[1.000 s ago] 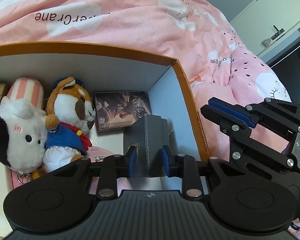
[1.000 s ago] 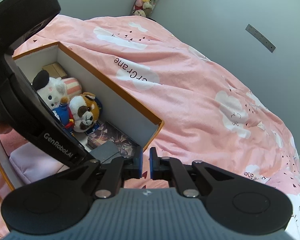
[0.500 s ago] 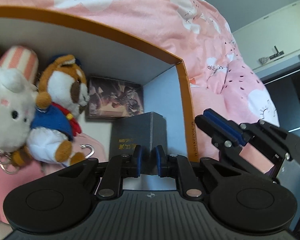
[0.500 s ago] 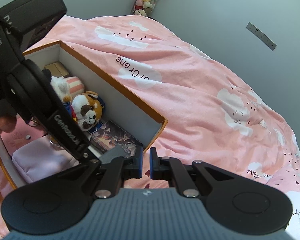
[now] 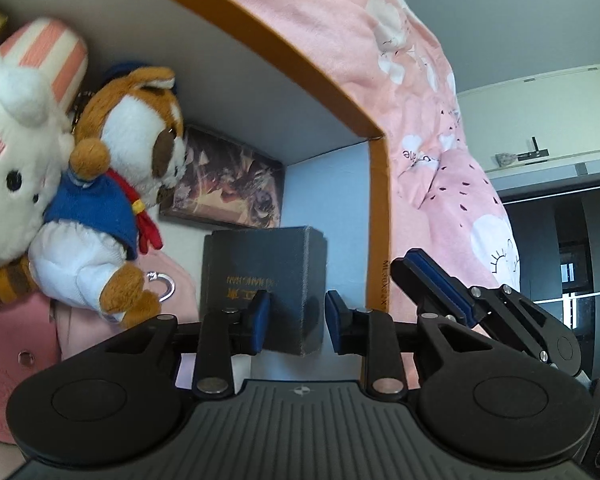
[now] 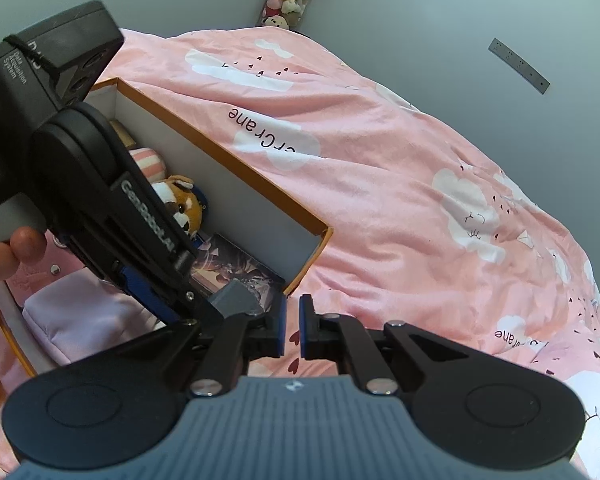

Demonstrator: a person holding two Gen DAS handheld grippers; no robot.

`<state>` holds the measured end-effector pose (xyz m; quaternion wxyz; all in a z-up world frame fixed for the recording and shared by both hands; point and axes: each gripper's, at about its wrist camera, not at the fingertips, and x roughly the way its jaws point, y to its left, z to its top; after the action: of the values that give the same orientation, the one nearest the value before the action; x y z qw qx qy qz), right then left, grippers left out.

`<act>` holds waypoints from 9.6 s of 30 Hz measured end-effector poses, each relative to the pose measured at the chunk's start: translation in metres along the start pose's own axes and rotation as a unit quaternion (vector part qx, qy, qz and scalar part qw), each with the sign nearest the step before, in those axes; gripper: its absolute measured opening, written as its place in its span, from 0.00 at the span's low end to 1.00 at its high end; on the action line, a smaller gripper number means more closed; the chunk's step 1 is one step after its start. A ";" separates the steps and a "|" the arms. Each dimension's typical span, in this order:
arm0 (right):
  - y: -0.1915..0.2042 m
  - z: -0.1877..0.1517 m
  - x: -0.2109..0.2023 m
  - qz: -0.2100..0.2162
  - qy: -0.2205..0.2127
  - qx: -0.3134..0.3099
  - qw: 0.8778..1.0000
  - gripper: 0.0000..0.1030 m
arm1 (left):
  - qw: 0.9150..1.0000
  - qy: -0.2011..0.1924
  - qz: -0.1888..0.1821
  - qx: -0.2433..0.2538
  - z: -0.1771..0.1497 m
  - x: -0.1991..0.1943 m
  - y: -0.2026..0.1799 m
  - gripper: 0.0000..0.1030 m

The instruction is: Organize objects

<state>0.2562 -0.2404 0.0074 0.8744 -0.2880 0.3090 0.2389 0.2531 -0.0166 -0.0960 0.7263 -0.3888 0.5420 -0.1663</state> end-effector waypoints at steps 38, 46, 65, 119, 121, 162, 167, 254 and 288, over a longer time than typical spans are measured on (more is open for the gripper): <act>0.109 -0.035 -0.108 0.108 -0.048 0.167 0.979 0.66 | 0.910 -0.188 0.219 0.298 -0.177 -0.145 -0.033 0.51; 0.145 -0.056 -0.089 0.156 0.035 0.235 0.959 0.66 | 0.910 -0.150 0.257 0.288 -0.197 -0.148 0.004 0.51; 0.152 -0.083 -0.061 0.178 0.131 0.296 0.929 0.40 | 0.950 -0.008 0.193 0.245 -0.208 -0.113 0.041 0.59; 0.205 -0.050 -0.006 0.228 0.177 0.158 0.944 0.66 | 0.949 -0.089 0.276 0.127 -0.182 -0.147 0.080 0.53; 0.201 -0.050 -0.008 0.228 0.174 0.167 0.943 0.66 | 0.949 -0.089 0.276 0.127 -0.183 -0.147 0.079 0.53; 0.050 0.006 -0.025 0.127 0.112 0.118 0.979 0.66 | 0.973 -0.085 0.117 0.180 -0.070 -0.107 -0.022 0.52; 0.045 0.006 -0.009 0.151 0.150 0.131 0.968 0.66 | 0.982 -0.054 0.093 0.157 -0.058 -0.086 -0.015 0.52; 0.087 0.006 -0.149 0.021 -0.098 0.263 0.959 0.99 | 0.825 -0.342 0.322 0.315 -0.158 -0.183 -0.067 0.93; 0.119 -0.029 -0.126 -0.008 -0.051 0.250 0.967 0.99 | 0.854 -0.297 0.334 0.267 -0.182 -0.157 -0.029 0.93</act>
<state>0.0863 -0.2040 0.0323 0.9349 -0.0499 0.3121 0.1614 0.0356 -0.0011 0.0091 0.9405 -0.0068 0.3322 0.0715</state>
